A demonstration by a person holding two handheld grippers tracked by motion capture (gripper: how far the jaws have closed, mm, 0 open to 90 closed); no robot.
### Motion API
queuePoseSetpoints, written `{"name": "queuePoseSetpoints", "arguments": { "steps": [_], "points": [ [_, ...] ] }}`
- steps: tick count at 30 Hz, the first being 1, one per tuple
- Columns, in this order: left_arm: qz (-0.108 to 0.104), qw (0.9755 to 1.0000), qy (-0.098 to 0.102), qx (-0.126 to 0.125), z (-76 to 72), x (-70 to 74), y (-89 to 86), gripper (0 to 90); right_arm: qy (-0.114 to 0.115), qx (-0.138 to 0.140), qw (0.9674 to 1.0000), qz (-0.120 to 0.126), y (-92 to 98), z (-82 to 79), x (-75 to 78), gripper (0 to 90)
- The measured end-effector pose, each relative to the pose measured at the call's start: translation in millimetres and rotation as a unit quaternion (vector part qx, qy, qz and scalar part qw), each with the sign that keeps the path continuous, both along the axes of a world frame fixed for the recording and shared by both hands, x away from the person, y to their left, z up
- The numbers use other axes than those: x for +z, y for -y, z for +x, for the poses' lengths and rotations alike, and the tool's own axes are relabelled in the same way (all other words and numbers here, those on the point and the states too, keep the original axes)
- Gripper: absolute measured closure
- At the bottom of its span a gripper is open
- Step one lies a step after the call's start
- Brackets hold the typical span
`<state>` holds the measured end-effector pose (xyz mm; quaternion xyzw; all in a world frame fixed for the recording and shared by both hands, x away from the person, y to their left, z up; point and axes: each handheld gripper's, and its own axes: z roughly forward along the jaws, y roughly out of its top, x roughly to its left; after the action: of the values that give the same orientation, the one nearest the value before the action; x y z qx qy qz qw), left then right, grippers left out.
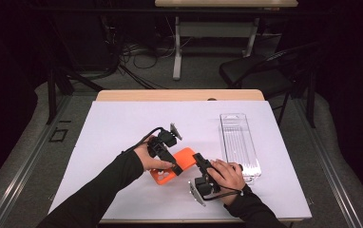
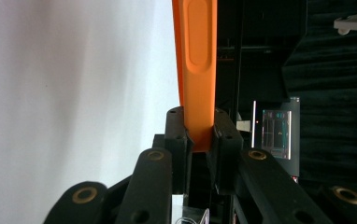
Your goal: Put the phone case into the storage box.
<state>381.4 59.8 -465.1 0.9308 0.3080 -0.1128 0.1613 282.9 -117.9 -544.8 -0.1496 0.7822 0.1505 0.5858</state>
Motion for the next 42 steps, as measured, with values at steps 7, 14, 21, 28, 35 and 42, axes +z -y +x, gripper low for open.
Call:
{"name": "queuePoseSetpoints", "arguments": {
  "steps": [7,14,21,28,35,42],
  "points": [
    [-0.007,0.9999,0.010,0.003,-0.7,6.1,-5.6,9.1,-0.005,0.002,1.0000,0.000,0.5,0.7,-0.7,80.1],
    [-0.018,0.9996,0.020,0.011,-0.4,14.6,-17.5,9.2,-0.008,-0.001,0.9999,-0.006,1.4,1.5,0.2,80.1],
    [-0.022,0.9988,0.035,0.028,1.6,19.4,-35.7,9.2,-0.014,-0.003,0.9999,0.000,1.7,1.5,0.5,80.1],
    [-0.023,0.9981,0.042,0.038,4.2,21.2,-46.9,9.3,-0.024,0.002,0.9997,0.006,1.6,1.9,0.7,80.1],
    [-0.024,0.9967,0.050,0.059,7.0,20.1,-64.2,9.4,-0.034,0.000,0.9993,0.016,2.9,2.1,2.8,80.1],
    [-0.029,0.9951,0.057,0.075,9.7,19.6,-80.4,9.9,-0.061,0.003,0.9976,0.033,2.2,1.2,4.6,80.1]
  ]
}}
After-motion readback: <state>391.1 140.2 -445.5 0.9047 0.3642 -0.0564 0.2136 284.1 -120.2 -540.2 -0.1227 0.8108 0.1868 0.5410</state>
